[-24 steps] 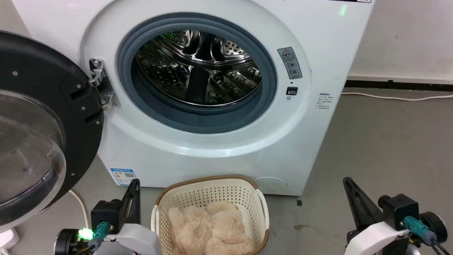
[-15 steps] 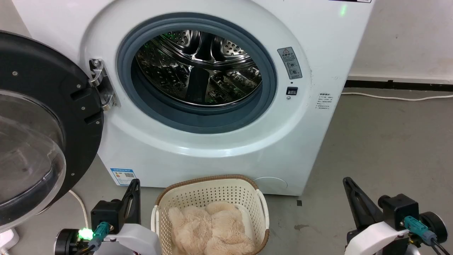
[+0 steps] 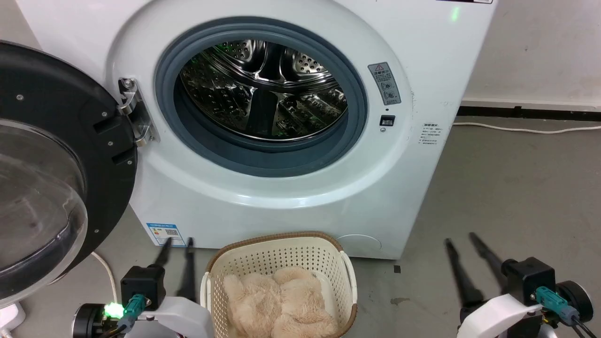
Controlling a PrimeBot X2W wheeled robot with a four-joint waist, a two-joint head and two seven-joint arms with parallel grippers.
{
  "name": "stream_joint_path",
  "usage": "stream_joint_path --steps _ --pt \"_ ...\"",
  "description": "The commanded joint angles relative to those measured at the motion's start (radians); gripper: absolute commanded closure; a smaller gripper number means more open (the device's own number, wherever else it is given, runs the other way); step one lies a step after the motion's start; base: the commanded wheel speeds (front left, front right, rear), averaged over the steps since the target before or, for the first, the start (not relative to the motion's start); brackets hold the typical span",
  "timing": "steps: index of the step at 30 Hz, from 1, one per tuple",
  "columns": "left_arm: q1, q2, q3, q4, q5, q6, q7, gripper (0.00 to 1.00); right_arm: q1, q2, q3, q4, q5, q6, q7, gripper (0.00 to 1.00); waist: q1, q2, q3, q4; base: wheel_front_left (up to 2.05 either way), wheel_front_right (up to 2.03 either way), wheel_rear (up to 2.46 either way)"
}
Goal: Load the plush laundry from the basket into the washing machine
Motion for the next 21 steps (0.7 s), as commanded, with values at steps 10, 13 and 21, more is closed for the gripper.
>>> stream_joint_path --steps 10,13,21 --pt "-0.003 0.000 -0.025 0.011 -0.004 0.008 -0.021 0.00 0.006 0.000 -0.015 0.007 0.014 0.000 -0.020 0.00 0.0000 0.0000 0.010 -0.008 0.00 0.00 0.00" --pt "-0.006 0.000 -0.033 0.022 -0.008 0.008 -0.027 0.00 0.004 0.000 -0.010 0.011 0.021 0.000 -0.027 0.00 0.0000 0.0000 0.020 -0.013 0.00 0.00 0.00" --pt "-0.031 0.004 -0.049 0.060 -0.010 0.006 -0.044 0.00 -0.008 0.000 -0.017 0.004 0.050 0.000 -0.043 0.00 0.0000 0.0000 0.073 -0.031 0.00 0.00 0.00"
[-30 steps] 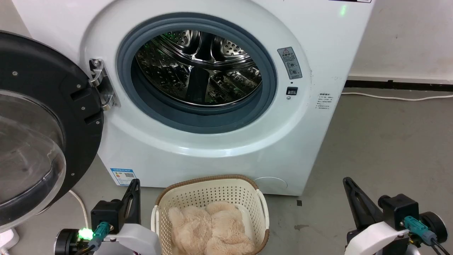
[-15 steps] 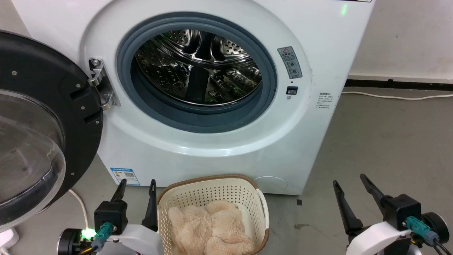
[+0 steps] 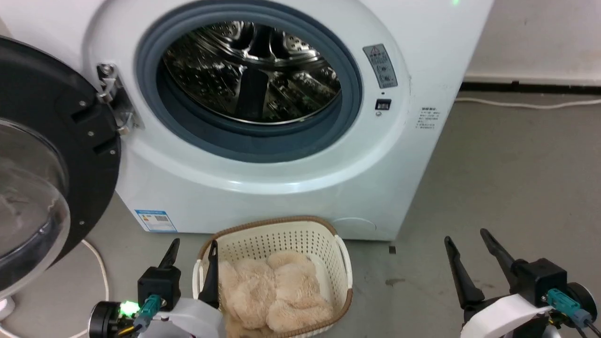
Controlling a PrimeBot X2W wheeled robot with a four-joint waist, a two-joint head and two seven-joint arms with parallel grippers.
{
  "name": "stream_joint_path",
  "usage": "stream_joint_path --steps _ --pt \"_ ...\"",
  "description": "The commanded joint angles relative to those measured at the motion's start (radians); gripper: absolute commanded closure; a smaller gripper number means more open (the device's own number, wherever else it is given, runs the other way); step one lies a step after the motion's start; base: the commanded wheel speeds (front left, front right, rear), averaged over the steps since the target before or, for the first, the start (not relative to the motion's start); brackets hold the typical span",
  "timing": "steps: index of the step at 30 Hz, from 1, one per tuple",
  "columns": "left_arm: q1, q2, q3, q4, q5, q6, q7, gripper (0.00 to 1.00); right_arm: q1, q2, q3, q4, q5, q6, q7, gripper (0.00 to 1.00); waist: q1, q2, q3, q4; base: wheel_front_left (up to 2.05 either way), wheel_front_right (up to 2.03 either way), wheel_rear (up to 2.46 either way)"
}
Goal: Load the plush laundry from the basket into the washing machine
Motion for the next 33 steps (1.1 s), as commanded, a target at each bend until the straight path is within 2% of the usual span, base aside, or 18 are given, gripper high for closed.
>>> stream_joint_path --steps 1,20,33 --pt "-0.020 0.004 -0.004 0.009 -0.007 0.004 -0.009 0.00 -0.010 0.000 -0.003 -0.005 0.013 0.000 -0.009 0.00 0.0000 0.0000 0.016 -0.007 0.00 0.00 0.00" --pt "-0.147 0.054 -0.024 0.196 -0.036 -0.019 -0.034 0.00 -0.068 0.000 0.001 -0.051 0.065 0.000 -0.053 0.00 0.0000 0.0000 0.187 -0.065 0.00 0.00 0.00" --pt "-0.237 0.110 -0.048 0.318 -0.050 -0.038 -0.059 0.00 -0.104 -0.001 -0.002 -0.072 0.111 0.000 -0.080 0.00 0.0000 0.0000 0.287 -0.110 0.00 0.00 0.00"
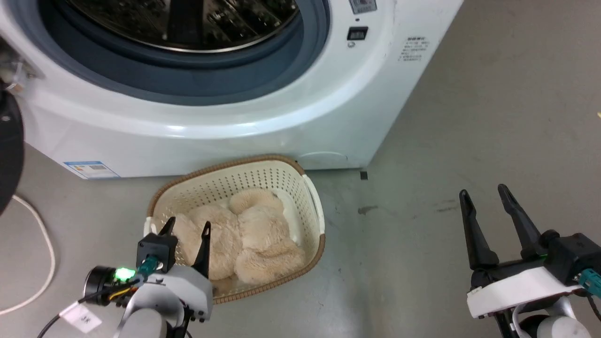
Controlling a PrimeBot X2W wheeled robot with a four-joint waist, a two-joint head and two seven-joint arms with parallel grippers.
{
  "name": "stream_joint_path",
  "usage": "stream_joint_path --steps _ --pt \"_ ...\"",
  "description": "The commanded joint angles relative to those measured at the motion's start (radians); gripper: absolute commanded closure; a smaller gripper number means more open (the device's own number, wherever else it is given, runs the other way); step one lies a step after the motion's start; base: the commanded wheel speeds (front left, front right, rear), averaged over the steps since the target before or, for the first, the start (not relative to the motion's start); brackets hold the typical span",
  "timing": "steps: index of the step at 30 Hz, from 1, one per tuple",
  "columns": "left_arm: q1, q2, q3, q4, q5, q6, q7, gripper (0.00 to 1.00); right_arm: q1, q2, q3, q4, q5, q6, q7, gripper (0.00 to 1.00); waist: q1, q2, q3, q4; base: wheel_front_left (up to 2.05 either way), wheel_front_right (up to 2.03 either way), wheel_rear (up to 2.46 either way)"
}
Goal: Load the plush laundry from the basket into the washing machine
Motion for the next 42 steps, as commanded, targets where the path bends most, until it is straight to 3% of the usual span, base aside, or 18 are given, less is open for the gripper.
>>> stream_joint_path --steps 1,12,20,31,42 --pt "-0.030 0.009 -0.009 0.020 -0.008 -0.003 -0.006 0.00 -0.021 -0.001 -0.002 -0.008 0.013 0.000 -0.011 0.00 -0.0002 0.0000 0.020 -0.008 0.00 0.00 0.00" --pt "-0.105 0.052 -0.032 0.123 -0.022 -0.016 0.032 0.00 -0.047 -0.001 0.005 -0.023 0.056 0.000 -0.031 0.00 -0.0002 0.0000 0.101 -0.046 0.00 0.00 0.00" --pt "-0.172 0.099 -0.051 0.230 -0.031 -0.018 0.118 0.00 -0.066 -0.001 0.015 -0.027 0.094 0.000 -0.048 0.00 -0.0002 0.0000 0.173 -0.080 0.00 0.00 0.00" --pt "-0.295 0.169 -0.129 0.298 0.002 -0.038 0.182 0.00 -0.091 -0.001 0.051 -0.030 0.144 0.000 -0.071 0.00 -0.0002 0.0000 0.283 -0.137 0.00 0.00 0.00" --pt "-0.394 0.275 -0.201 0.361 0.018 -0.062 0.312 0.00 -0.121 -0.001 0.077 -0.036 0.203 0.000 -0.094 0.00 -0.0002 0.0000 0.398 -0.204 0.00 0.00 0.00"
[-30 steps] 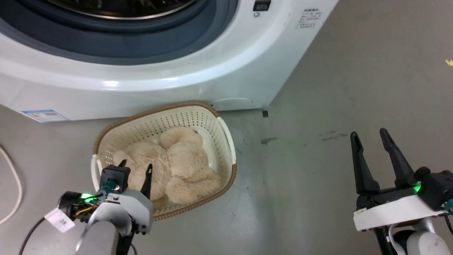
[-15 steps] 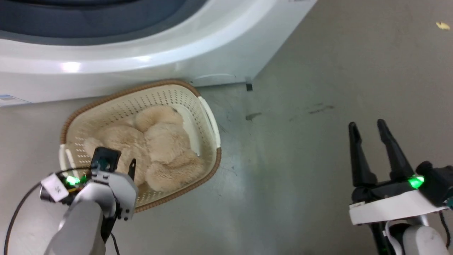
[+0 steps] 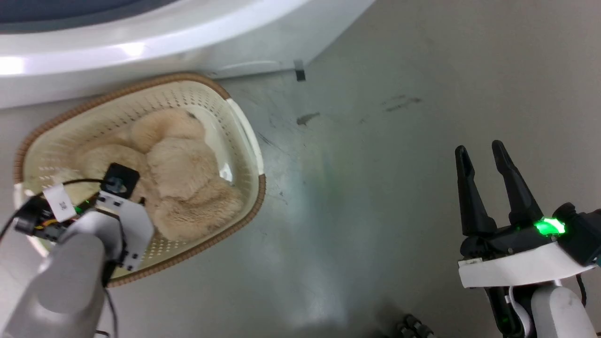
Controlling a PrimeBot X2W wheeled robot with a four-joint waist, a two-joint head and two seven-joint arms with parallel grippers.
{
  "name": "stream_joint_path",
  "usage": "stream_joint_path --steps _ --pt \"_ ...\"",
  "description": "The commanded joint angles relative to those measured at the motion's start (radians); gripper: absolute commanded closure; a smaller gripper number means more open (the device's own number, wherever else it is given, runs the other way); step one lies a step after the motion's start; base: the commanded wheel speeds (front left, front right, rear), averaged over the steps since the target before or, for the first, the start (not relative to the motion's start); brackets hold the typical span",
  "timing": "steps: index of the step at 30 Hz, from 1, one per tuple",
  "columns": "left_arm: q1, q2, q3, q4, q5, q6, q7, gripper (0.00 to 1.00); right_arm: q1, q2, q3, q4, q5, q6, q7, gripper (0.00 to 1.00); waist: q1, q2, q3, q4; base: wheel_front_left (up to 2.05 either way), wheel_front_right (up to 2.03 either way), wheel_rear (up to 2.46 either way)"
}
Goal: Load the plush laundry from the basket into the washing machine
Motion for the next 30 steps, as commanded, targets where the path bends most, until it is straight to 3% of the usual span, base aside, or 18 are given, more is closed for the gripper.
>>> stream_joint_path --steps 1,10,19,20,21,25,30 --pt "-0.035 0.033 -0.020 0.017 0.010 -0.009 0.018 0.00 -0.020 -0.001 0.004 -0.005 0.019 0.001 -0.010 0.00 -0.0001 -0.0001 0.039 -0.028 0.00 0.00 0.00" --pt "-0.101 0.103 -0.105 0.037 -0.011 -0.026 0.087 0.00 -0.030 -0.001 0.011 -0.011 0.062 0.001 -0.029 0.00 -0.0001 -0.0001 0.117 -0.065 0.00 0.00 0.00" --pt "-0.150 0.172 -0.234 0.050 -0.112 -0.036 0.165 0.00 -0.036 -0.001 0.030 -0.018 0.114 0.001 -0.048 0.00 -0.0001 -0.0001 0.194 -0.100 0.00 0.00 0.00" --pt "-0.156 0.181 -0.244 0.051 -0.122 -0.037 0.169 0.57 -0.038 -0.001 0.033 -0.020 0.119 0.001 -0.050 0.00 -0.0001 -0.0001 0.202 -0.104 0.00 0.00 0.00" --pt "-0.163 0.188 -0.251 0.050 -0.133 -0.038 0.168 1.00 -0.040 -0.001 0.036 -0.020 0.123 0.001 -0.052 0.00 -0.0001 -0.0001 0.210 -0.108 0.00 0.00 0.00" --pt "-0.176 0.217 -0.268 0.065 -0.160 -0.041 0.172 1.00 -0.051 -0.001 0.048 -0.010 0.136 0.001 -0.060 0.00 -0.0001 -0.0001 0.227 -0.131 0.00 0.00 0.00" --pt "-0.153 0.221 -0.265 0.083 -0.192 -0.003 0.131 1.00 -0.069 -0.001 0.051 0.004 0.133 0.001 -0.067 0.00 -0.0001 -0.0001 0.190 -0.145 0.00 0.00 0.00"
